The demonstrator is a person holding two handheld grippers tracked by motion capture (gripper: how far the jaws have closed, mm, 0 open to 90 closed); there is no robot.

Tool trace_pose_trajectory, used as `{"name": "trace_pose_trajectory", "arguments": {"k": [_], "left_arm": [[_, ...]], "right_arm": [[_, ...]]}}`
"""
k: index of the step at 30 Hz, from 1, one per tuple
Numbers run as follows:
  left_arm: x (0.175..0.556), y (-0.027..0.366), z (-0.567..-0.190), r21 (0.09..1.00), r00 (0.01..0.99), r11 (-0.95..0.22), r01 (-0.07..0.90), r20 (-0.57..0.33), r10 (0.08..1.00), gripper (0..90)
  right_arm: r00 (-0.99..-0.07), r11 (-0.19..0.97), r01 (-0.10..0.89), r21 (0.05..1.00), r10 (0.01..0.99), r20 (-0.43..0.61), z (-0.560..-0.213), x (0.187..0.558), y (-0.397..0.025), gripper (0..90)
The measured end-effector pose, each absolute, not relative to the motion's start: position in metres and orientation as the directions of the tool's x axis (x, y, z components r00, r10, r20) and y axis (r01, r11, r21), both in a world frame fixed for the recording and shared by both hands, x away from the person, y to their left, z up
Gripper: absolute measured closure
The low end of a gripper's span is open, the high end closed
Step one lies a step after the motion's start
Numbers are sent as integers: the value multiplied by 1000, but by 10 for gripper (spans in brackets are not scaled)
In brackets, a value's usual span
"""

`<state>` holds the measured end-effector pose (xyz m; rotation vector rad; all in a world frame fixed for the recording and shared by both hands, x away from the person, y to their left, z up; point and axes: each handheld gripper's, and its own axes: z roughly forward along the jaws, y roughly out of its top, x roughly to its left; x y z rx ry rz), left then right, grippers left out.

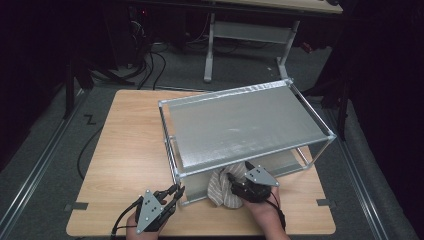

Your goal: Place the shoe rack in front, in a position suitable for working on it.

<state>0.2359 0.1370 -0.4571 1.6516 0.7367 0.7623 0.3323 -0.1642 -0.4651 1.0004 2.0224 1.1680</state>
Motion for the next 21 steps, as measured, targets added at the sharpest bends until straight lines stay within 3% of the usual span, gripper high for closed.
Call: {"name": "trace_pose_trajectory", "arguments": {"k": [5, 10, 14, 21], "left_arm": [[235, 136, -457, 979, 595, -186, 81, 102, 797, 785], [235, 136, -457, 980, 594, -181, 82, 98, 799, 785], [235, 135, -457, 980, 593, -180, 84, 97, 800, 785], [235, 134, -457, 979, 593, -184, 85, 98, 799, 786]], "right_arm": [[-563, 359, 377, 854, 821, -96, -476, 340, -153, 227], [-560, 345, 269, 899, 816, -145, -461, 328, -150, 189], [-555, 309, 273, 911, 824, -113, -454, 321, -157, 187], [-541, 286, 372, 883, 840, -44, -463, 308, -169, 185]]}}
